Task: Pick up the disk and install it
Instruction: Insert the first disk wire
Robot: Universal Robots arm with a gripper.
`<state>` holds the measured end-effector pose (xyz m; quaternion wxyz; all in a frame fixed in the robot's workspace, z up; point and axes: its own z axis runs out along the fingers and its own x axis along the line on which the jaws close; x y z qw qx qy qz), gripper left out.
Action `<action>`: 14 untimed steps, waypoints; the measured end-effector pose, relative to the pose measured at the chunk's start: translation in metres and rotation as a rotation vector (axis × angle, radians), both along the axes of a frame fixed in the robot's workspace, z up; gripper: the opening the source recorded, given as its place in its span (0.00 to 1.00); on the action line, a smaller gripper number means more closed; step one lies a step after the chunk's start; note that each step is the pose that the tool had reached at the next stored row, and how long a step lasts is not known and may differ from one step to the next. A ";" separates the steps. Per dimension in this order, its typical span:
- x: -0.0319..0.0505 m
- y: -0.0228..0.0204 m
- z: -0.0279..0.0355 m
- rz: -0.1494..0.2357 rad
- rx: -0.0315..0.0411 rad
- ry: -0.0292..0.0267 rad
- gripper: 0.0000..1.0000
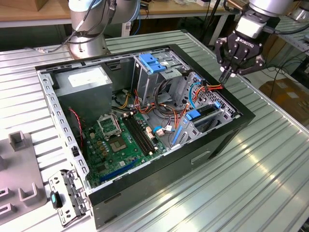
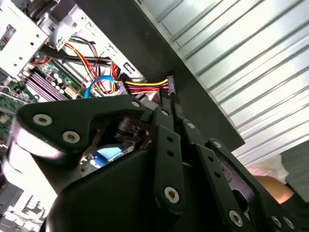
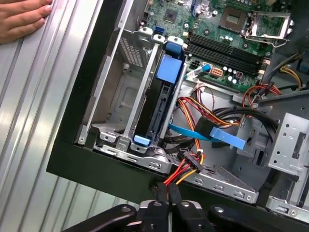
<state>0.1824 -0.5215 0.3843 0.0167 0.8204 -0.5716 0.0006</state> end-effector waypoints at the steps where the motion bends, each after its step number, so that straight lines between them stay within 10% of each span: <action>1: 0.0001 0.0000 -0.0012 0.027 -0.0008 0.0000 0.17; 3: 0.0005 0.0000 -0.0046 0.108 -0.0039 0.0000 0.36; 14: 0.0006 0.0000 -0.0149 0.387 -0.0058 -0.0012 0.36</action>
